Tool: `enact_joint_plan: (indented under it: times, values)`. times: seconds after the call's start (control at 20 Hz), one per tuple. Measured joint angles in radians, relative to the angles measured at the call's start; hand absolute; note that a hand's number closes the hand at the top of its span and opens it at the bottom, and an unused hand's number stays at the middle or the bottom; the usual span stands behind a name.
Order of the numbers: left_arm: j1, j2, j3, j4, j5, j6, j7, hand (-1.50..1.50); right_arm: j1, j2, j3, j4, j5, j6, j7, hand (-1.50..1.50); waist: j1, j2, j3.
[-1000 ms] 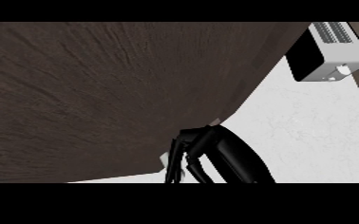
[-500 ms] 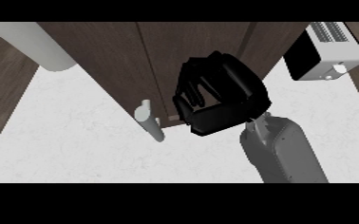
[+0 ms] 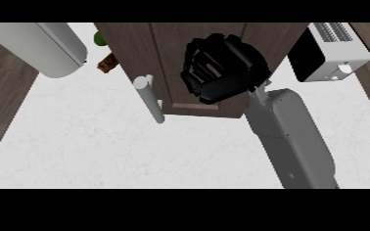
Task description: Pick up the bottled water, place it into the cabinet and close the cabinet
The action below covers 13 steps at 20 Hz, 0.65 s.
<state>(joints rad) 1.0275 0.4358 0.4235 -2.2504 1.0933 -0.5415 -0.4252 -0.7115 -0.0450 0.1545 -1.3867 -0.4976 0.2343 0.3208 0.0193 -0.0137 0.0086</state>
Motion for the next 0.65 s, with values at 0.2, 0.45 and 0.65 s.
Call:
enact_joint_plan:
  times: [0.2, 0.45, 0.65]
  values:
    - [-0.015, -0.014, 0.002, -0.001, 0.002, -0.007, 0.031, -1.5, -0.03, 0.001, -0.003, 0.046, 0.006, 0.035, -0.005, 1.5, -0.009, -0.007, 0.007]
    - [-0.017, -0.024, 0.004, 0.002, 0.006, -0.033, 0.054, -1.5, -0.043, -0.001, -0.018, 0.075, -0.028, 0.061, -0.01, 1.5, -0.007, -0.011, 0.018]
    - [-0.02, -0.018, 0.011, -0.013, 0.031, -0.02, 0.077, -1.5, -0.042, -0.011, -0.025, 0.074, -0.065, 0.084, -0.007, 1.5, -0.011, -0.01, 0.026]
